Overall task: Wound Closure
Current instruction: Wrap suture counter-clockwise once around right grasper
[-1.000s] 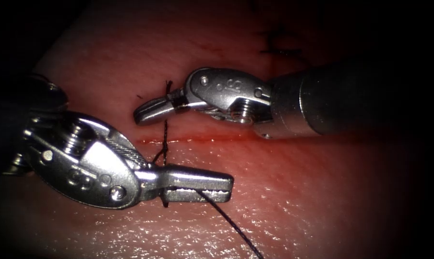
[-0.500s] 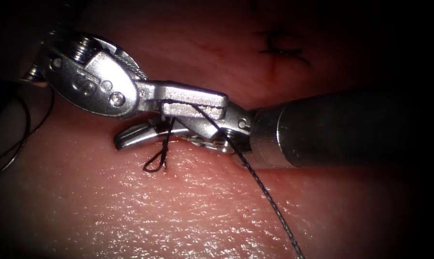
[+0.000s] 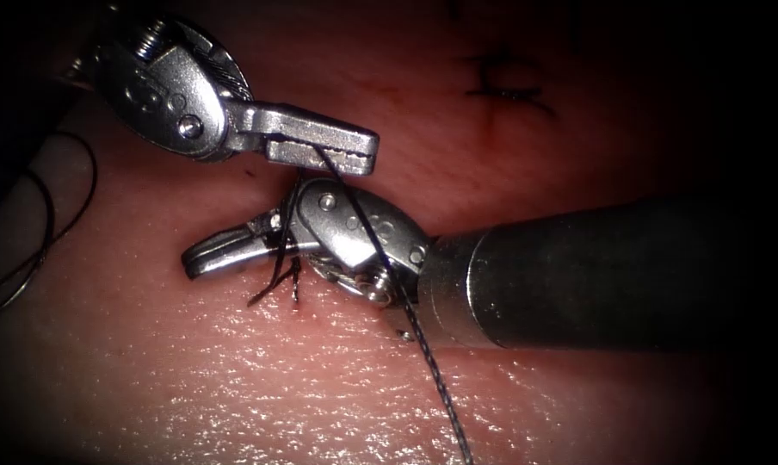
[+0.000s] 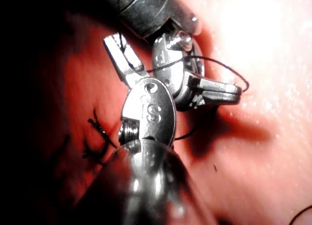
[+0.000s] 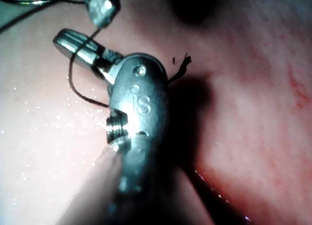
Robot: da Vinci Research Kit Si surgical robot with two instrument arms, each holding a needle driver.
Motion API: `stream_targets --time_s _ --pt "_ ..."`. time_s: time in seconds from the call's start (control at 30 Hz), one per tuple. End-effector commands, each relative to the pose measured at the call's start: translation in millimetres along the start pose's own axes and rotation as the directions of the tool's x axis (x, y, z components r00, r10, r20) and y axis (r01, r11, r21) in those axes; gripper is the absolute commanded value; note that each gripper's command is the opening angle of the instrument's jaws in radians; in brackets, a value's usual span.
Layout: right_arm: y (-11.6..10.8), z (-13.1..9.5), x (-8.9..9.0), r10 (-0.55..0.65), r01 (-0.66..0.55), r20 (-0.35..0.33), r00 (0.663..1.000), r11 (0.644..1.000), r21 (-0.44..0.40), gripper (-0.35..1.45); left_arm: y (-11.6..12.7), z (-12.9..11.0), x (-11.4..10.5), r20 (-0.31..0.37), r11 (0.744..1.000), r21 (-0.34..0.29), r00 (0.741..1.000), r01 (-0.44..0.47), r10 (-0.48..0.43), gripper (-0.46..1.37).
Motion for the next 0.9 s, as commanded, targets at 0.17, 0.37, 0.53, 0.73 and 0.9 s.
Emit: stream_targets --time_s 0.17,0.37,0.53,0.73,0.9 --pt "-0.3 0.5 0.1 0.001 0.000 -0.068 0.998 1.000 0.012 -0.35 0.1 -0.5 -1.3 0.027 1.000 0.006 0.999 -0.018 0.018 -0.35" --pt "-0.9 0.4 0.6 0.006 -0.016 -0.131 0.991 0.997 -0.073 -0.35 0.1 -1.8 -3.2 0.069 0.999 0.009 0.997 -0.035 0.035 -0.35" --pt "-1.0 0.1 1.0 0.009 -0.037 -0.171 0.985 0.987 -0.159 -0.35 0.1 -2.8 -4.6 0.073 0.998 0.026 0.996 -0.059 0.057 -0.35" --pt "-1.2 -0.8 2.0 0.021 -0.103 -0.252 0.967 0.943 -0.317 -0.35 0.9 -3.3 -6.0 0.077 0.997 0.035 0.994 -0.075 0.072 -0.35" --pt "-1.5 -1.7 2.8 0.036 -0.147 -0.288 0.957 0.916 -0.374 -0.35 1.1 -4.0 -6.8 0.077 0.996 0.056 0.994 -0.076 0.072 -0.35"
